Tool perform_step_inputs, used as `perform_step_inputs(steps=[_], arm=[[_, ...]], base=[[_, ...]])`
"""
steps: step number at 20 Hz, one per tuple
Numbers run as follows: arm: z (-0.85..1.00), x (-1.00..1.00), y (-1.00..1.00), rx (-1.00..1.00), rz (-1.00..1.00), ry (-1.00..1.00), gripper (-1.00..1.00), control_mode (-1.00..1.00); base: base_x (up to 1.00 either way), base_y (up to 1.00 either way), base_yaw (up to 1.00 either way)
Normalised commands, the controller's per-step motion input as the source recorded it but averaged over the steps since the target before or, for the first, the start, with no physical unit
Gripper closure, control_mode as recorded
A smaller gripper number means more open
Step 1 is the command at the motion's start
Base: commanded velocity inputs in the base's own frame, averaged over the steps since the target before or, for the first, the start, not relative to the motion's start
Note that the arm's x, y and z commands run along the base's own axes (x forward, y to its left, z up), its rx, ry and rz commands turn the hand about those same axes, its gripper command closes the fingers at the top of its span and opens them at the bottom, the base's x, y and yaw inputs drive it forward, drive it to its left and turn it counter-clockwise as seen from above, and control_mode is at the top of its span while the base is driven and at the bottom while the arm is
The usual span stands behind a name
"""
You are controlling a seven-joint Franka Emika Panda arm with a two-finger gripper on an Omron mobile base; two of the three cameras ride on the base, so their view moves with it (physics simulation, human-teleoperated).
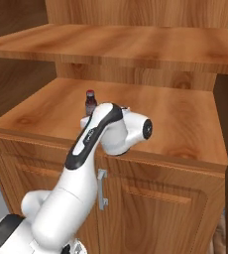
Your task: Move the hot dog bun to the plate on the dining table and place the condiment next to that plate. Then navigate to the fridge and take the sausage and place it on the plate as well.
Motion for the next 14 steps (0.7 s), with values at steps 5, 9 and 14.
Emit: perform_step_inputs(steps=[5,9,14], arm=[[0.28,0.66,0.25,0.0,0.0,-0.03,-1.0,-1.0],[0.0,0.5,0.15,0.0,0.0,-0.01,-1.0,-1.0],[-0.01,0.37,0.01,0.03,0.0,0.0,-1.0,-1.0]], base=[[0.0,0.0,0.0],[0.0,0.0,0.0],[0.0,0.0,0.0]])
